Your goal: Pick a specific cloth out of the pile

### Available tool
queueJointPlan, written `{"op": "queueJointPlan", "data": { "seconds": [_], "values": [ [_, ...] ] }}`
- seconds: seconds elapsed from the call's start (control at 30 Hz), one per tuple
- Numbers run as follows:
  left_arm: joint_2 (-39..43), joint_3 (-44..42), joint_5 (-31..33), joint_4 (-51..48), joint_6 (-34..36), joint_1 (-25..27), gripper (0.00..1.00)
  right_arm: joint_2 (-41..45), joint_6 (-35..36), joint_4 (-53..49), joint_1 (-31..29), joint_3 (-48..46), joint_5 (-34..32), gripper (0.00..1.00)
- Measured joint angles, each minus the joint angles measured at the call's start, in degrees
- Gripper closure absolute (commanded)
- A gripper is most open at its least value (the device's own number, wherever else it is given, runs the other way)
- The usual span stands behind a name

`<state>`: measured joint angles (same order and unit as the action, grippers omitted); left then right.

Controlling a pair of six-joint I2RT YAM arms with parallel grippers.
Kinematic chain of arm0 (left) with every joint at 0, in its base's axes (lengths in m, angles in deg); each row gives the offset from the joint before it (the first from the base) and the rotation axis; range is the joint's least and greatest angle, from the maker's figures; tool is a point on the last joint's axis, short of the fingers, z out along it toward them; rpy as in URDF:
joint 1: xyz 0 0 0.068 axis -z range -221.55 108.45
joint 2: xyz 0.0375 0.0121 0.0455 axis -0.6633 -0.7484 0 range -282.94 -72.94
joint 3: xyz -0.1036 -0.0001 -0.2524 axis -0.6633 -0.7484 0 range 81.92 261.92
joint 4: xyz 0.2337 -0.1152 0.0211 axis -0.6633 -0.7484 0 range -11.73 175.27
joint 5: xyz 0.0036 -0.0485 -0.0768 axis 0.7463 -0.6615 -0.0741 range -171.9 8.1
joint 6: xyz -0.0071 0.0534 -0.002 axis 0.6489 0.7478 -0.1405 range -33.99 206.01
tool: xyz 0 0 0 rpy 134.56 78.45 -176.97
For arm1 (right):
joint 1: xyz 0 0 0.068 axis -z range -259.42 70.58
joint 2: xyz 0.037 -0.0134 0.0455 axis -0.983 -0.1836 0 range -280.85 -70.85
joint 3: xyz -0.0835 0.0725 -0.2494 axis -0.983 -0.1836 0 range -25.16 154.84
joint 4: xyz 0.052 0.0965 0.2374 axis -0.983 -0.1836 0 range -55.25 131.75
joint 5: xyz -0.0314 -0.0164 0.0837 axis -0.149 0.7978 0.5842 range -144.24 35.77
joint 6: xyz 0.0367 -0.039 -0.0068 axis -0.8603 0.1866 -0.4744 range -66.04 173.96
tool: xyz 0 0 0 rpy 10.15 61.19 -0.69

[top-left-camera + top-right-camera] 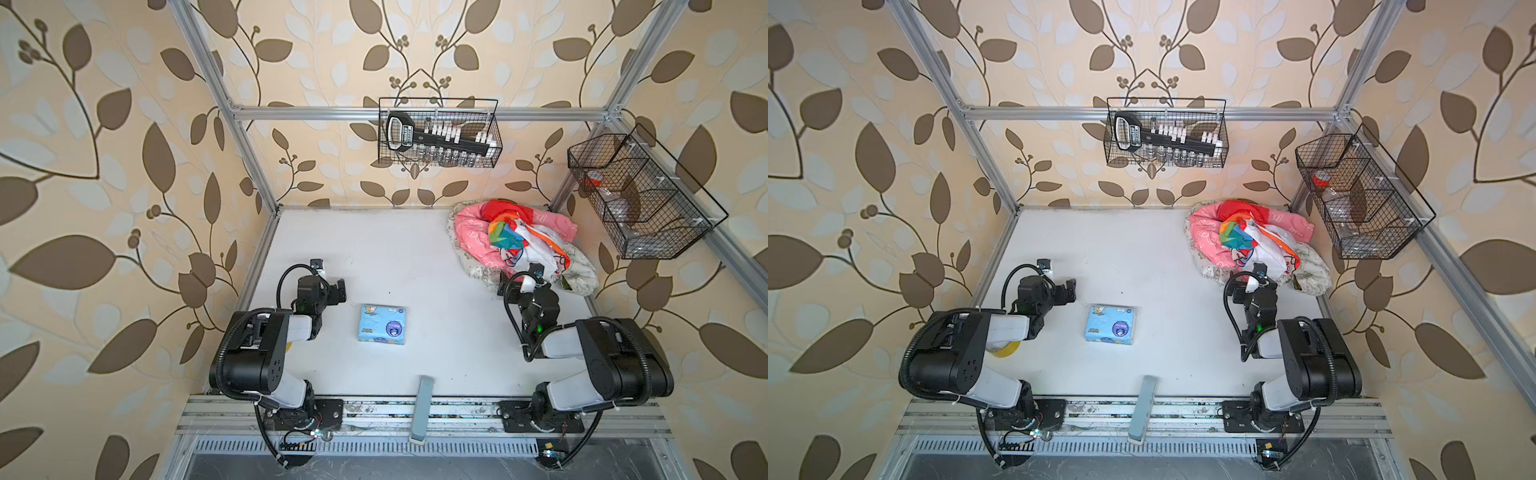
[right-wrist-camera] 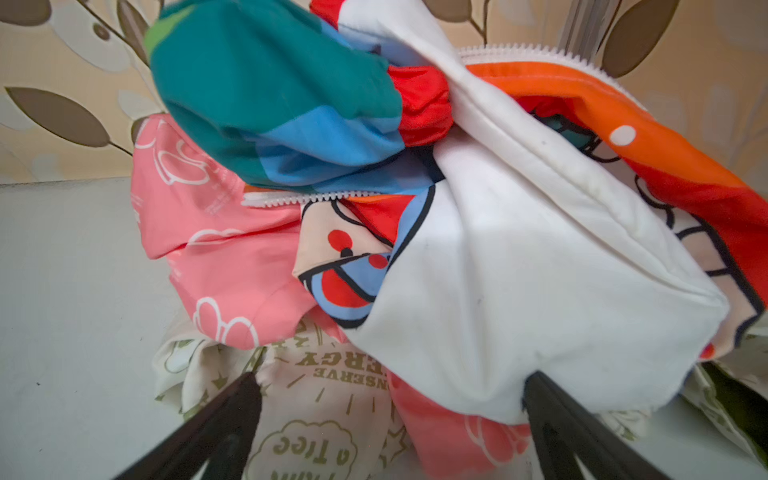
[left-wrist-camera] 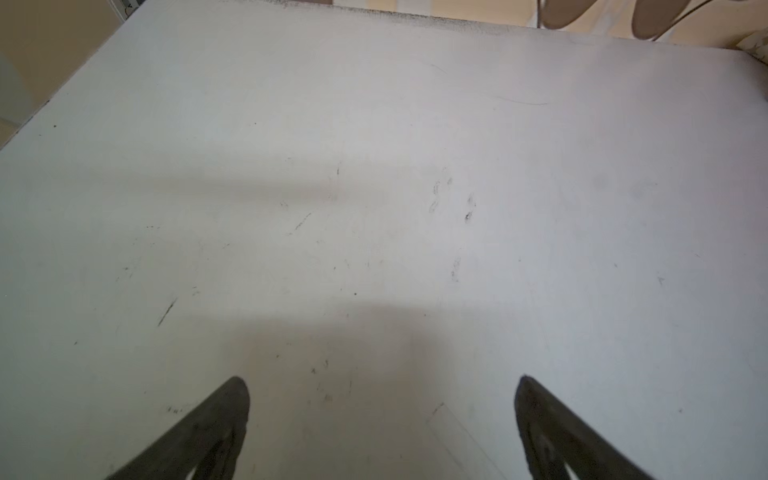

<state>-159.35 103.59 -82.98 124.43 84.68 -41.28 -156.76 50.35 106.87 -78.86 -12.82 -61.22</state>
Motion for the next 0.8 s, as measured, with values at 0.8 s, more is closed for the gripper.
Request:
{"op": "queueJointPlan", "data": {
  "seconds": [0.8],
  "values": [
    [0.0, 0.0, 0.0, 0.0, 0.0, 0.0, 0.01, 0.0, 0.0, -0.2, 0.4, 0.0, 0.9, 0.0]
  ]
}}
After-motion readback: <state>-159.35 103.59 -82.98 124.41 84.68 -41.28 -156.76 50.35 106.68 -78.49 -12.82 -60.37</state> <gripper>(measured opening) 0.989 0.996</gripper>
